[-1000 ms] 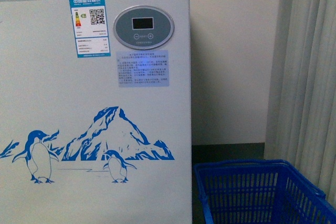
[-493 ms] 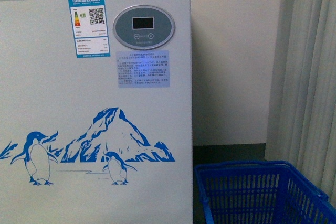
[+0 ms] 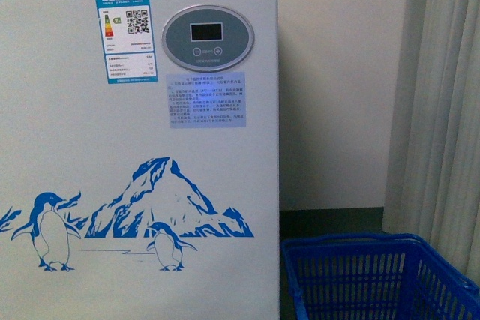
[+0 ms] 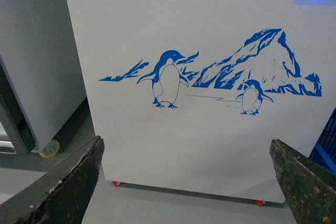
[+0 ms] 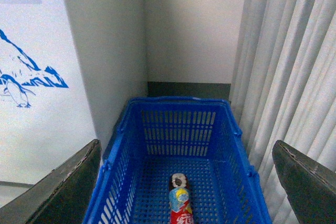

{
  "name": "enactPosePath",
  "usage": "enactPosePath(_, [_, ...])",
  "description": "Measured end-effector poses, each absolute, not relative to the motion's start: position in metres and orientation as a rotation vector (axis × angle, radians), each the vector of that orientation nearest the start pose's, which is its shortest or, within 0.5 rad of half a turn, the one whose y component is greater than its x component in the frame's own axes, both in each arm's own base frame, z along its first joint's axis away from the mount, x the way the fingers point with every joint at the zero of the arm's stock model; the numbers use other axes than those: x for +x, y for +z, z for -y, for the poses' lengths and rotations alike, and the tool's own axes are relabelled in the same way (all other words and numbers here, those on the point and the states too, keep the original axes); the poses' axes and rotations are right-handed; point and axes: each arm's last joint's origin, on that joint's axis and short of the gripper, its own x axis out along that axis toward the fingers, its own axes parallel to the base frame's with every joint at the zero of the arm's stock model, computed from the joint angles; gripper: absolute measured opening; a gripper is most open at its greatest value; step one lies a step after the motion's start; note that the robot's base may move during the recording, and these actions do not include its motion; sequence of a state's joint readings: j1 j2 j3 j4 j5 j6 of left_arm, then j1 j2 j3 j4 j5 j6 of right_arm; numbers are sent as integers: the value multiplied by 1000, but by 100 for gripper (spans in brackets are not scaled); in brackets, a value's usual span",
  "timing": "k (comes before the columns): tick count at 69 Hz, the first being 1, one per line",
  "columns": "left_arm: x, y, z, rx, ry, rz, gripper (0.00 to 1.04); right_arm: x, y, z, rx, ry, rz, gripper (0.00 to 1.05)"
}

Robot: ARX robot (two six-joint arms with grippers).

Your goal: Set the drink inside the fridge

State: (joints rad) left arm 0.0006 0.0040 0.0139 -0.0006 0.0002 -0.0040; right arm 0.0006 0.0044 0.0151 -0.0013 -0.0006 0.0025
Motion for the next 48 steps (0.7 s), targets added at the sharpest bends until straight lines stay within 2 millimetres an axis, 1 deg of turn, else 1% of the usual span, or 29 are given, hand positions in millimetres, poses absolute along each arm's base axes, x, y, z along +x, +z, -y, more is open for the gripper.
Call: enactPosePath(48, [97, 168, 0, -4, 0, 9, 97, 97, 168, 0, 2, 1, 10, 97])
